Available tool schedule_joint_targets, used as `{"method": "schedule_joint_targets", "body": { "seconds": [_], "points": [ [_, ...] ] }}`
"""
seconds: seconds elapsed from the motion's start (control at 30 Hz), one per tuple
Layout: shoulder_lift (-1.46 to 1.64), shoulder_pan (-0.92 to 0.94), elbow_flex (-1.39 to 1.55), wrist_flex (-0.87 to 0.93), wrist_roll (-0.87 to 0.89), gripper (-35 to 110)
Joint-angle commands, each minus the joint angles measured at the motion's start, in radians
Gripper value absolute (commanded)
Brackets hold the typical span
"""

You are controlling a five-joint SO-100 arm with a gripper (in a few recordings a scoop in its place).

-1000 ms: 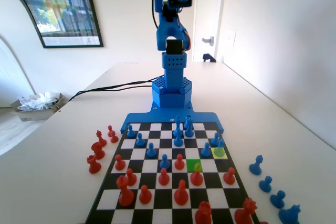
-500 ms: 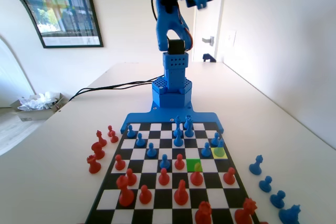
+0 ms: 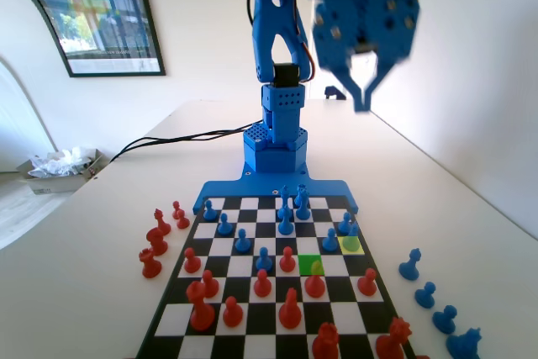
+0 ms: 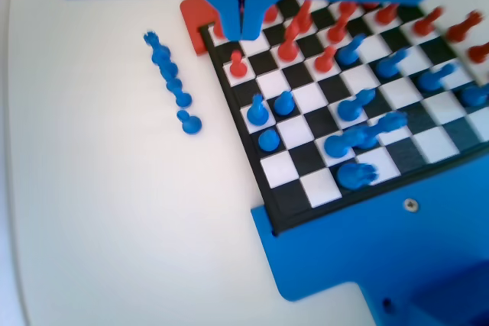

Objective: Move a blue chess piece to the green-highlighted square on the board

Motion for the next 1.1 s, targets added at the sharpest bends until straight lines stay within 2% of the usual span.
{"method": "schedule_joint_targets", "body": {
  "seconds": [0.0,0.27,0.7,1.07],
  "points": [
    [-0.046,-0.044,0.003,-0.049,0.012,1],
    [-0.170,-0.051,-0.052,-0.083,0.032,1],
    [-0.193,0.038,-0.023,-0.175,-0.123,11],
    [-0.206,0.066,0.044,-0.235,-0.181,11]
  ]
}}
